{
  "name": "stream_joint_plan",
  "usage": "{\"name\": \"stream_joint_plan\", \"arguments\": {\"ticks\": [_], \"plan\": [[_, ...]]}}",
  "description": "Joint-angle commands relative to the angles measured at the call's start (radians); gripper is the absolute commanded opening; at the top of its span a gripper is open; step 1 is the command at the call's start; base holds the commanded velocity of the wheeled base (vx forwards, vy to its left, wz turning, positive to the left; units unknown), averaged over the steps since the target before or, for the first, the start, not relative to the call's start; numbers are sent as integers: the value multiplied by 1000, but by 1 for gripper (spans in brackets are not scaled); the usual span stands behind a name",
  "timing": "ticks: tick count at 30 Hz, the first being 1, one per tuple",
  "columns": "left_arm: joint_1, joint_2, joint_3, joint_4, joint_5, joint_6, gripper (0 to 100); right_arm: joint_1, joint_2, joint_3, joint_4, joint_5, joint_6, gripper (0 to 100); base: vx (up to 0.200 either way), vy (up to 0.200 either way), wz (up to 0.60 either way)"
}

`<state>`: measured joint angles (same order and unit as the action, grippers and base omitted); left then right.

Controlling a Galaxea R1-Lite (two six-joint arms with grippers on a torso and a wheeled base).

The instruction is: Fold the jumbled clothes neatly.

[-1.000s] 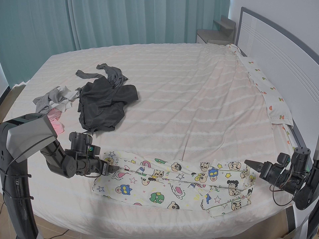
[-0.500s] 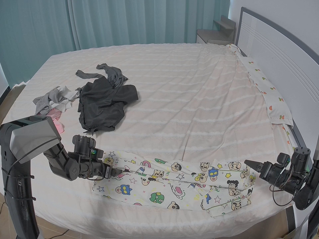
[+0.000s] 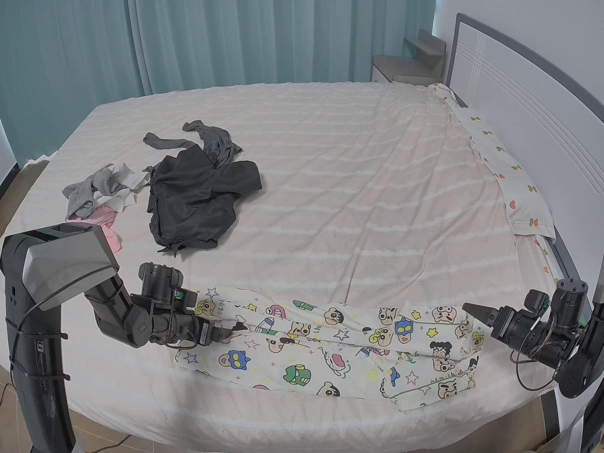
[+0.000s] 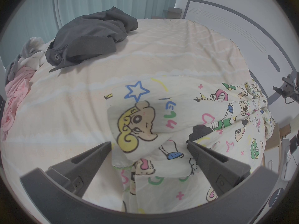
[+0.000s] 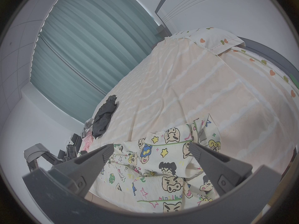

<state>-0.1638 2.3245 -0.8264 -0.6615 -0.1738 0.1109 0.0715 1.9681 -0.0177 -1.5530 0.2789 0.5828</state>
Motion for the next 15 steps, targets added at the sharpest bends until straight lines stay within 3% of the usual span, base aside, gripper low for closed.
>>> {"name": "stream_joint_plan", "arguments": {"ticks": [1, 3, 4, 15], "plan": [[-11, 19, -4, 2, -6, -14, 100, 1, 3, 18, -13, 0, 0, 100, 0, 0, 0], [-13, 19, -7, 0, -7, -31, 100, 1, 5, 18, -13, 0, 0, 100, 0, 0, 0], [-13, 19, -10, 0, -6, -40, 0, 1, 5, 18, -13, 0, 0, 100, 0, 0, 0], [-8, 18, 1, -52, -3, -56, 0, 1, 6, 18, -13, 0, 0, 100, 0, 0, 0]]}}
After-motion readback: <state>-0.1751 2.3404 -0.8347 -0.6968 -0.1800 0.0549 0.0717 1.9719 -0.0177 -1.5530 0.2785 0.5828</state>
